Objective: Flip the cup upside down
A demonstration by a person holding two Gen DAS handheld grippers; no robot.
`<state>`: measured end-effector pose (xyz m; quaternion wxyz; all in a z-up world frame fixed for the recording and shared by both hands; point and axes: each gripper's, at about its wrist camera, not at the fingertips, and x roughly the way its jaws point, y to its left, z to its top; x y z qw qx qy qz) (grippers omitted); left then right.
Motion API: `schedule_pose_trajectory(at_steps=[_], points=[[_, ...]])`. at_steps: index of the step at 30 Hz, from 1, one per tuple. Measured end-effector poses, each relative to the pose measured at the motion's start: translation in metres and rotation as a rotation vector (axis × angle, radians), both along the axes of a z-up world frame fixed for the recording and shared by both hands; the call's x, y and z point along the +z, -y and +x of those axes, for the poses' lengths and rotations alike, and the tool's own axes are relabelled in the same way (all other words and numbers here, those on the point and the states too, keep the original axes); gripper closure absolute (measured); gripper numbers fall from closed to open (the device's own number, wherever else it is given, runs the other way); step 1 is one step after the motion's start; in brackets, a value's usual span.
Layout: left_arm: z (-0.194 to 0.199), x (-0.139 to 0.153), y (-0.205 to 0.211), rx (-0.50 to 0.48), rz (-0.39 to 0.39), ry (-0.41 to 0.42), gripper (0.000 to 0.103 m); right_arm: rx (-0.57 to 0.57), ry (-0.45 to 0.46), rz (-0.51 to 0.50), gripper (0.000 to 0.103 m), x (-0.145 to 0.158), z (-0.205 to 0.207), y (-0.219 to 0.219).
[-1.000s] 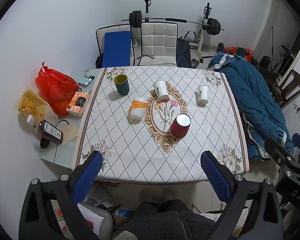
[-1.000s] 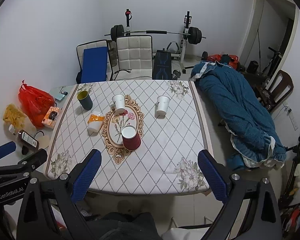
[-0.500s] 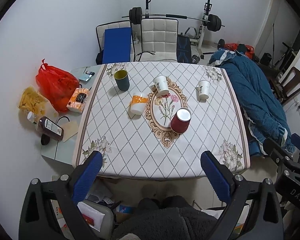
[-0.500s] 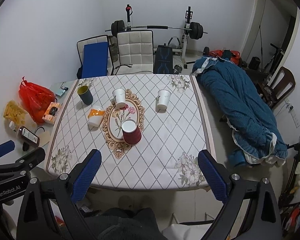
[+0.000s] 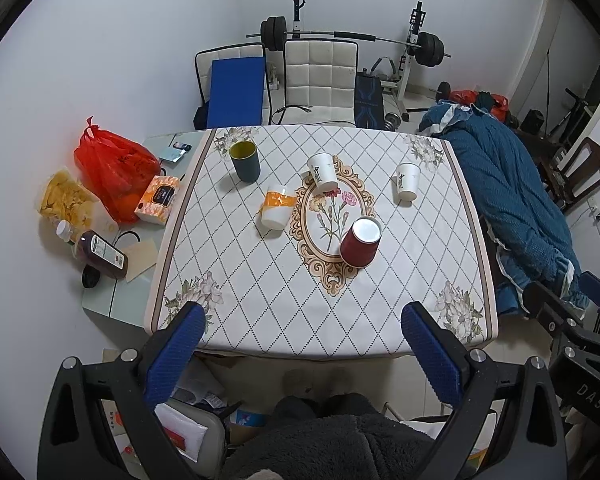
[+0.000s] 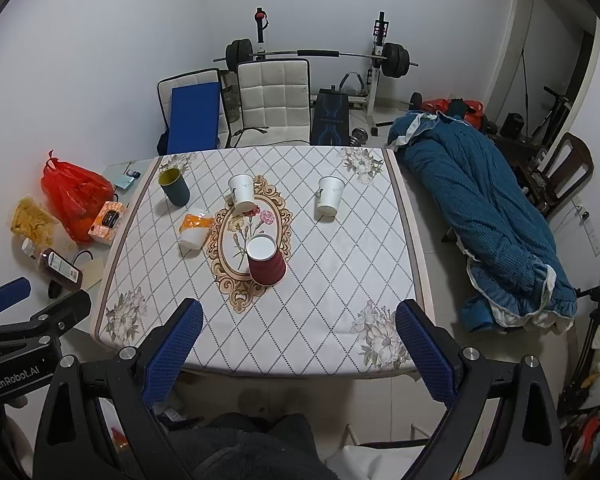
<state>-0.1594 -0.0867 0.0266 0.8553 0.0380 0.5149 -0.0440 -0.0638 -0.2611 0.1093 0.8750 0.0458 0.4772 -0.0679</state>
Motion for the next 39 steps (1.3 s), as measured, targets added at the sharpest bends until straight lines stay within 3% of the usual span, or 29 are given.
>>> schedule_pose_trajectory(at_steps=[39], points=[[-0.002,0.005,-0.001,0.011,-0.003,0.003,0.002,0.020,0.000,0.014,0.004,0.006,-0.009,-0.005]])
